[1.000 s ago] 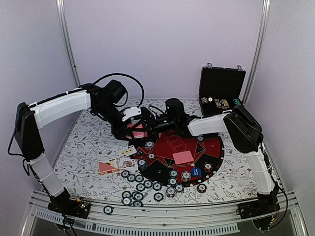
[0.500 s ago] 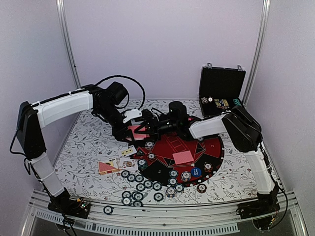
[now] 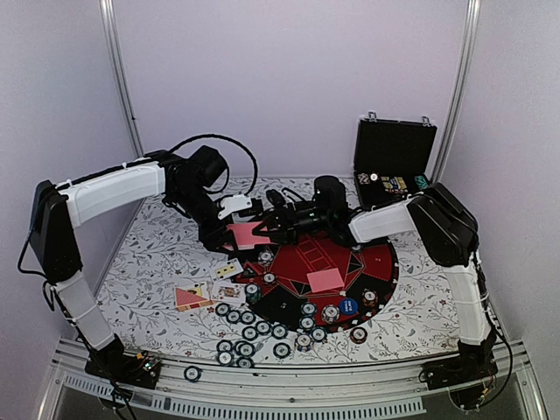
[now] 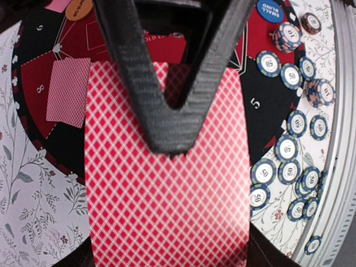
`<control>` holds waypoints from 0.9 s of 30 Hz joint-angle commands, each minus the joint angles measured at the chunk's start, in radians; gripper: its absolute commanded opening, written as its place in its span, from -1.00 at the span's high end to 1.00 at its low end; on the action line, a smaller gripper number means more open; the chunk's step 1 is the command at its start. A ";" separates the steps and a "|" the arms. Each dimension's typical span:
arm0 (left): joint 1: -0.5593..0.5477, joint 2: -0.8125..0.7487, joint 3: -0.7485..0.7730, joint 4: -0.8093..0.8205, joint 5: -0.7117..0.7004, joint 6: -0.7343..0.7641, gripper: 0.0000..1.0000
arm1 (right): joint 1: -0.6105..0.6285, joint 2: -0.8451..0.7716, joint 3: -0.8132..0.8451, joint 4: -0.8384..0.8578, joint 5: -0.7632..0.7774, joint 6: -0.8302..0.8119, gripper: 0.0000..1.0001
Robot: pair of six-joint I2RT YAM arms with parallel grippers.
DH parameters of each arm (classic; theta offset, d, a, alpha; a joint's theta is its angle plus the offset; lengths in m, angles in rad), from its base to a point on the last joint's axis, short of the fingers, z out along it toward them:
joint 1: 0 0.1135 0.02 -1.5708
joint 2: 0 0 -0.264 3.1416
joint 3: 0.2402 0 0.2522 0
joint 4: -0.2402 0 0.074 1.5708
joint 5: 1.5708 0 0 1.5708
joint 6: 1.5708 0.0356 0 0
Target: Distribute texas hold em gaming equipment
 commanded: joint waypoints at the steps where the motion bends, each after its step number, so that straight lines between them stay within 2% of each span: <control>1: -0.002 -0.014 0.014 0.019 0.025 -0.001 0.67 | -0.044 -0.052 -0.046 -0.031 0.007 -0.012 0.76; 12: -0.002 -0.018 0.005 0.019 0.019 -0.001 0.67 | -0.184 -0.138 -0.118 -0.054 -0.013 -0.037 0.97; 16: -0.002 -0.017 0.007 0.019 0.022 -0.001 0.67 | -0.270 -0.142 -0.075 -0.217 0.010 -0.114 0.97; 24: -0.002 -0.014 0.018 0.008 0.029 -0.002 0.67 | -0.394 -0.016 0.220 -0.721 0.230 -0.480 0.96; 27: -0.002 -0.012 0.019 0.005 0.031 -0.002 0.67 | -0.413 0.047 0.306 -0.797 0.300 -0.546 0.95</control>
